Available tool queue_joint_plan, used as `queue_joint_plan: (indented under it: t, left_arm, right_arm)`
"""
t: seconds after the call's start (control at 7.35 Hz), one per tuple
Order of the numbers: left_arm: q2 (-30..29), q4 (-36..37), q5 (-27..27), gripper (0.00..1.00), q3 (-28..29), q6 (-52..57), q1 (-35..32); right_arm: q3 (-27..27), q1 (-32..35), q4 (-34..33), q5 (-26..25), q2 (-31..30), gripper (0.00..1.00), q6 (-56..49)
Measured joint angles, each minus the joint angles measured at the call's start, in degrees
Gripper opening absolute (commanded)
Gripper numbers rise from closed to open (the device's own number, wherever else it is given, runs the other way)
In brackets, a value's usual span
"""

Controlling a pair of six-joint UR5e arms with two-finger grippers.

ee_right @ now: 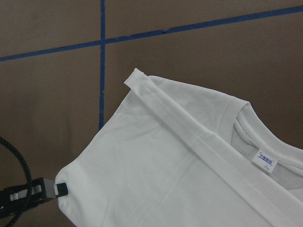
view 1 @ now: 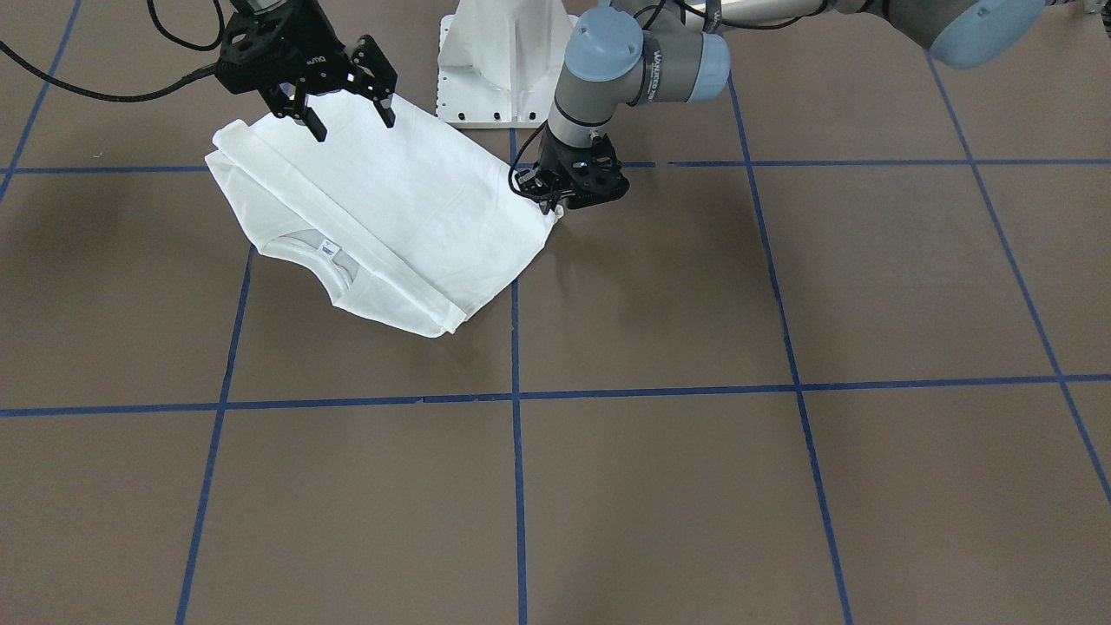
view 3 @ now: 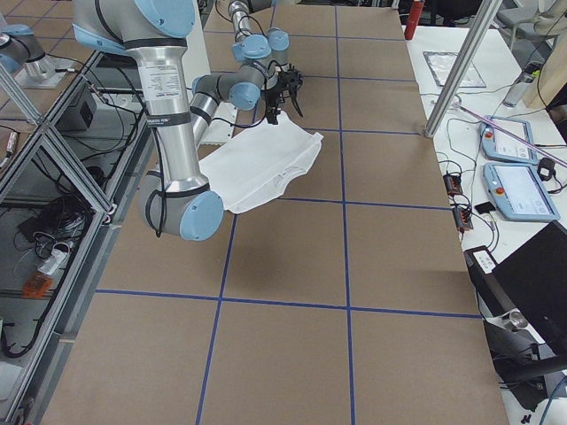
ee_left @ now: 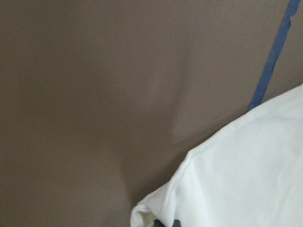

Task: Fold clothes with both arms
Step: 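Pull the shirt back toward center with the left gripper while the right holds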

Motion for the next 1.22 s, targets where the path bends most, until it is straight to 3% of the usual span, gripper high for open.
queue_joint_plan:
  t: [0.68,0.95,1.22]
  left_arm:
    - [-0.37,4.01,1.27,0.00,2.78,3.26,-12.50]
    - [-2.78,2.72,3.73,0.00,7.94,7.91,-15.80]
    - [-6.85,-3.95,7.00,0.00,15.58,9.88,-17.28]
  right_arm:
    - [-0.37,2.29,-0.01,1.99,0.10,1.00,-0.22]
    - [-0.67,2.57,0.07,2.12,0.21,1.00,-0.16]
    - [-0.93,3.01,0.15,2.13,0.25,1.00,-0.15]
